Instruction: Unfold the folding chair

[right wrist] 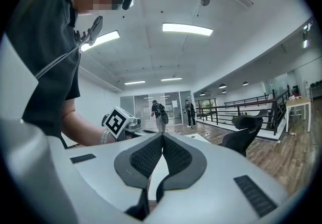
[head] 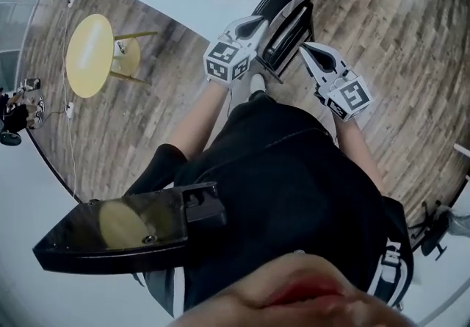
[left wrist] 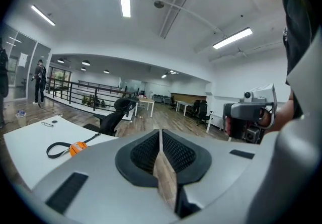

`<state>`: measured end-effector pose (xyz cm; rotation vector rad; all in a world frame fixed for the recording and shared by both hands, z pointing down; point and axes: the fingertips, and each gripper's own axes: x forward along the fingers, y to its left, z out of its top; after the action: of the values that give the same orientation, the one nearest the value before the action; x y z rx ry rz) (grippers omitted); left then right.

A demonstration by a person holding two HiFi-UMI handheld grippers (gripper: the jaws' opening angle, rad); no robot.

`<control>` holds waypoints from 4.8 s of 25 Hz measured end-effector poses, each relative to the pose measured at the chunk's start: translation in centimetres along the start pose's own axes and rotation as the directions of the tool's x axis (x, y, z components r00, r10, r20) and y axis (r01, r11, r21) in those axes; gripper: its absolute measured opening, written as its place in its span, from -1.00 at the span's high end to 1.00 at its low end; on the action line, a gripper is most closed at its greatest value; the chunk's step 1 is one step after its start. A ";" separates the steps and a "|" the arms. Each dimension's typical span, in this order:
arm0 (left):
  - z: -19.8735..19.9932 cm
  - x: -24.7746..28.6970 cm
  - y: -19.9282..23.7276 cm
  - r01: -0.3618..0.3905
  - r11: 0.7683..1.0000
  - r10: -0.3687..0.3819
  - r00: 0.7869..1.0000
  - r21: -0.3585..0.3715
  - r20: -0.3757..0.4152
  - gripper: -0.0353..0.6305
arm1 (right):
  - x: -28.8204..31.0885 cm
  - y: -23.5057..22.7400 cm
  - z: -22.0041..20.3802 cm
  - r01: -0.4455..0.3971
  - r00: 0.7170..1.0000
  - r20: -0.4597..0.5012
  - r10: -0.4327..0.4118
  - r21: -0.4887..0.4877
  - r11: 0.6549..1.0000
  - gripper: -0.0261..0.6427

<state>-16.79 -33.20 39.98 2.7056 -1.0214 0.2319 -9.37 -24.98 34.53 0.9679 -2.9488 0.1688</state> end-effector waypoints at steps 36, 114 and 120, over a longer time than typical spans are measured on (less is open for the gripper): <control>-17.7 15.9 11.3 -0.007 0.973 -0.173 0.638 -0.230 -0.751 0.69 | 0.5 -11.6 -13.2 0.622 0.781 -0.240 -0.576 0.378 0.686 0.90; -22.9 18.3 1.2 0.033 0.953 -0.229 0.731 -0.301 -0.643 0.69 | -24.1 -17.6 -57.9 0.399 0.897 -0.311 -0.314 0.875 0.273 0.42; -24.8 18.9 0.0 0.035 0.944 -0.246 0.738 -0.329 -0.629 0.69 | -29.1 -17.6 -62.7 0.325 0.926 -0.261 -0.274 0.920 0.220 0.41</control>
<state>-4.29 -38.17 68.12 2.1273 -0.5629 0.8674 24.37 -14.80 96.54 1.5012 -2.2428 2.1100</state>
